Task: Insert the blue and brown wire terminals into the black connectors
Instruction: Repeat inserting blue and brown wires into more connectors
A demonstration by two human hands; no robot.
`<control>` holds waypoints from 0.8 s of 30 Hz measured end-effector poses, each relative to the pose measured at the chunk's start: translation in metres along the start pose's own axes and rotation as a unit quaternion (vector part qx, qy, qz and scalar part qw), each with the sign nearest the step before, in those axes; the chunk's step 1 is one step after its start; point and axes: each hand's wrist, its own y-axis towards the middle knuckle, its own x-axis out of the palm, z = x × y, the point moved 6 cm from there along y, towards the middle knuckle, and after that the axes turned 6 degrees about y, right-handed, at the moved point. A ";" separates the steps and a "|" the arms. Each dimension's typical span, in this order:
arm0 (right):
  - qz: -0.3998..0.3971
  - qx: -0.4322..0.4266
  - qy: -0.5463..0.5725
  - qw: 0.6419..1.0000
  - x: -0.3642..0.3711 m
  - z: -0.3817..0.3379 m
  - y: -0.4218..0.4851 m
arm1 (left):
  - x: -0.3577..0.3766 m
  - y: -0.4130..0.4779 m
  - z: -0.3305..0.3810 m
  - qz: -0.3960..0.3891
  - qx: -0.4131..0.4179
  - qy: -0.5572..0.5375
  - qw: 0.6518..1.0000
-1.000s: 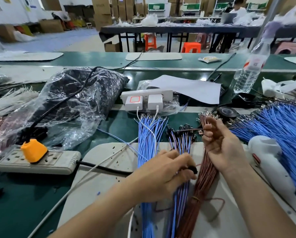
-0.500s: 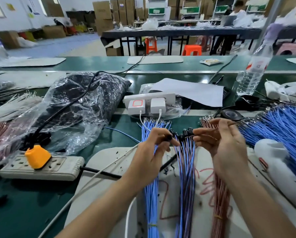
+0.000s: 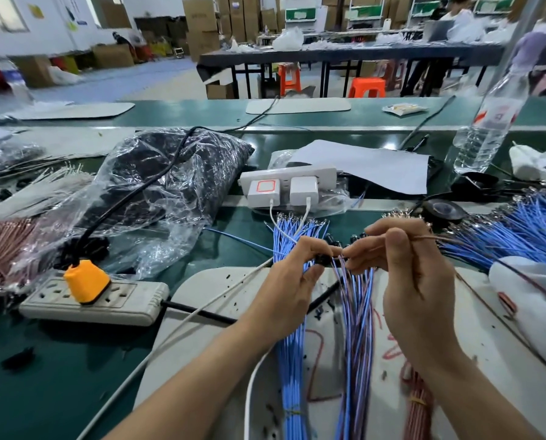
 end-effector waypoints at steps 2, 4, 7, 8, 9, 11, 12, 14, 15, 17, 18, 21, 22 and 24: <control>-0.007 -0.003 -0.007 1.000 0.001 0.000 -0.001 | 0.000 0.001 0.000 0.002 0.006 0.004 1.000; -0.018 -0.012 -0.025 0.999 0.003 0.001 -0.001 | 0.000 0.001 0.002 0.000 0.013 0.005 1.000; -0.034 -0.026 -0.048 0.998 0.005 0.002 -0.002 | 0.000 0.000 0.003 0.005 0.032 0.009 0.999; -0.036 -0.031 -0.058 0.997 0.004 0.002 -0.002 | -0.001 0.000 0.003 0.009 0.041 0.014 0.999; -0.038 -0.036 -0.069 0.996 0.004 0.003 -0.003 | -0.001 0.000 0.003 0.013 0.048 0.021 0.999; -0.038 -0.042 -0.083 0.995 0.003 0.003 -0.003 | -0.001 0.000 0.003 0.017 0.052 0.032 0.998; -0.037 -0.045 -0.085 0.995 0.003 0.003 -0.003 | -0.002 0.001 0.003 0.019 0.055 0.037 0.998; -0.039 -0.047 -0.086 0.994 0.003 0.005 -0.003 | -0.003 0.001 0.004 0.026 0.066 0.047 0.996; -0.043 -0.042 -0.084 0.995 0.004 0.006 -0.003 | -0.003 0.001 0.005 0.031 0.073 0.050 0.996; -0.048 -0.020 -0.078 0.996 0.005 0.012 -0.004 | -0.005 0.001 0.005 0.045 0.086 0.055 0.994; -0.049 -0.003 -0.076 0.996 0.006 0.016 -0.004 | -0.006 0.000 0.006 0.053 0.090 0.055 0.993; -0.069 0.076 -0.061 0.993 0.010 0.029 -0.006 | -0.007 0.001 0.006 0.066 0.089 0.043 0.993; -0.084 0.100 -0.054 0.990 0.014 0.032 -0.007 | -0.006 0.001 0.006 0.065 0.089 0.042 0.993; -0.108 0.149 -0.014 0.983 0.020 0.038 -0.011 | -0.003 0.000 0.005 0.053 0.089 0.031 0.994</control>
